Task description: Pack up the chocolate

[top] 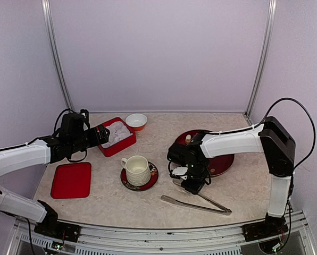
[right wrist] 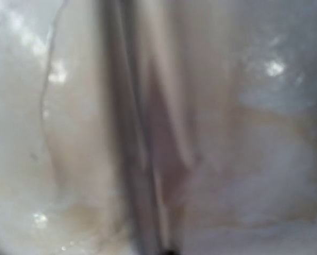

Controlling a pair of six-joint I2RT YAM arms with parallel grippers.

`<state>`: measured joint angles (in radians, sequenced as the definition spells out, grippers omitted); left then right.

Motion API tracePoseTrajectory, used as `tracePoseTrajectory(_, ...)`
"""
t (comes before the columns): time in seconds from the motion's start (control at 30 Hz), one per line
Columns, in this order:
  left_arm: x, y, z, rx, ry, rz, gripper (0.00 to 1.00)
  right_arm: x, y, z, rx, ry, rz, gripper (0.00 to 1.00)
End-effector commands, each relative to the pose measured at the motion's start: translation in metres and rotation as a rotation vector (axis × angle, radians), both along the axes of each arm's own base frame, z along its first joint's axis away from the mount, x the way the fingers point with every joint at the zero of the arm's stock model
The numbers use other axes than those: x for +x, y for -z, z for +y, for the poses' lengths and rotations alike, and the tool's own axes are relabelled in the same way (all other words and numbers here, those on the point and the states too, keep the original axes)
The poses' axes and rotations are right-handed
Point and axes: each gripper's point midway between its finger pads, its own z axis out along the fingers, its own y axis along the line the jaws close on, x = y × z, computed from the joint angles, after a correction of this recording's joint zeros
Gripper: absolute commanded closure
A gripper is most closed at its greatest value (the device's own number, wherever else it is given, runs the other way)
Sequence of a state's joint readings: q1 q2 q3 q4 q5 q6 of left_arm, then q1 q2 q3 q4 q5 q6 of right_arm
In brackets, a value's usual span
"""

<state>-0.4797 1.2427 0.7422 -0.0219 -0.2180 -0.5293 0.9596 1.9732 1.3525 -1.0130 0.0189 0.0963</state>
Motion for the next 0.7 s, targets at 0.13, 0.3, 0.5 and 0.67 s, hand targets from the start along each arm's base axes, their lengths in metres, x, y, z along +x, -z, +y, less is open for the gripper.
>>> tracePoseTrajectory(0.13, 0.001, -0.017, -0.004, -0.034, 0.004, -0.037, 0.01, 0.003, -0.038, 0.018, 0.134, 0.025, -0.049, 1.00)
tracePoseTrajectory(0.3, 0.002, -0.045, -0.009, -0.059, 0.027, -0.089, 0.01, 0.018, -0.099, 0.042, 0.364, 0.041, -0.108, 1.00)
tracePoseTrajectory(0.5, -0.008, -0.096, -0.023, -0.123, 0.141, -0.234, 0.01, 0.046, -0.194, 0.061, 0.773, 0.024, -0.251, 1.00)
tracePoseTrajectory(0.67, -0.030, -0.142, -0.054, -0.205, 0.354, -0.371, 0.01, 0.066, -0.284, 0.057, 1.097, -0.029, -0.440, 1.00)
